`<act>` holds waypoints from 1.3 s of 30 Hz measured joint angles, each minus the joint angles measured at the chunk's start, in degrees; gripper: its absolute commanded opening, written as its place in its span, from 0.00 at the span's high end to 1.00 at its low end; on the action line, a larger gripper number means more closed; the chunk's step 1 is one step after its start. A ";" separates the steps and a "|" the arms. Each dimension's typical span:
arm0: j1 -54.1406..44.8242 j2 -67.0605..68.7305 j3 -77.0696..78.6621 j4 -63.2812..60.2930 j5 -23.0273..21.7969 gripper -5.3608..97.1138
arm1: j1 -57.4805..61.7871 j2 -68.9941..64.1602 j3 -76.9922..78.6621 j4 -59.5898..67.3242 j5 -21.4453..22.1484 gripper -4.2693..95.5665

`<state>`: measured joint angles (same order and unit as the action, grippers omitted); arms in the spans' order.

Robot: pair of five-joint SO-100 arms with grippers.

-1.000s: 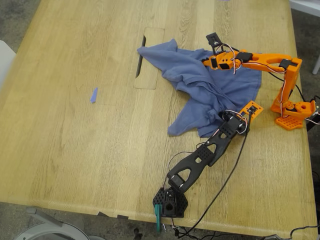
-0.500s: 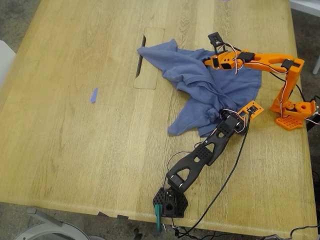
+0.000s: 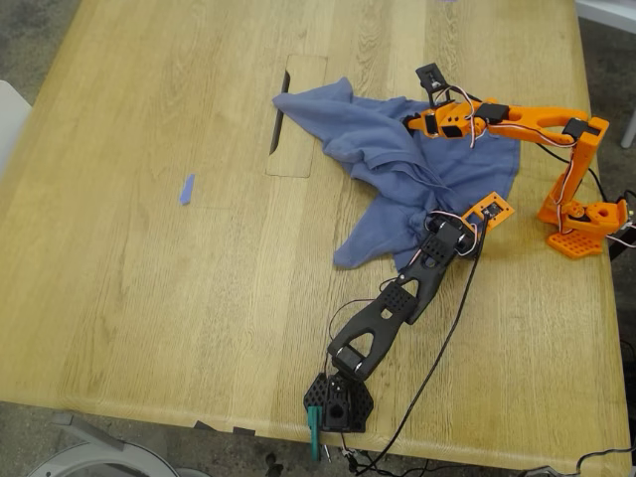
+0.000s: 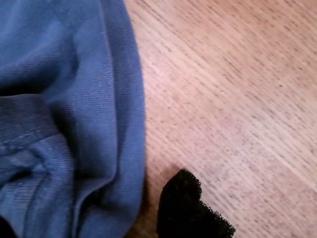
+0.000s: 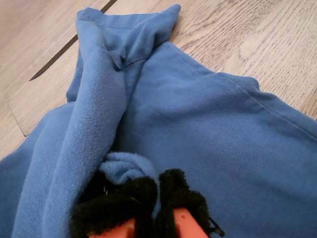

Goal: Fold a T-shirt

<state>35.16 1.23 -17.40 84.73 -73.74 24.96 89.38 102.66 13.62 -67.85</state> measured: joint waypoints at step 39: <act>-10.46 8.44 0.09 4.22 0.97 0.95 | -2.20 7.73 -0.44 4.48 0.00 0.96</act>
<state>24.70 9.67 -17.31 88.95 -72.77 22.76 97.12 102.22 18.11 -67.85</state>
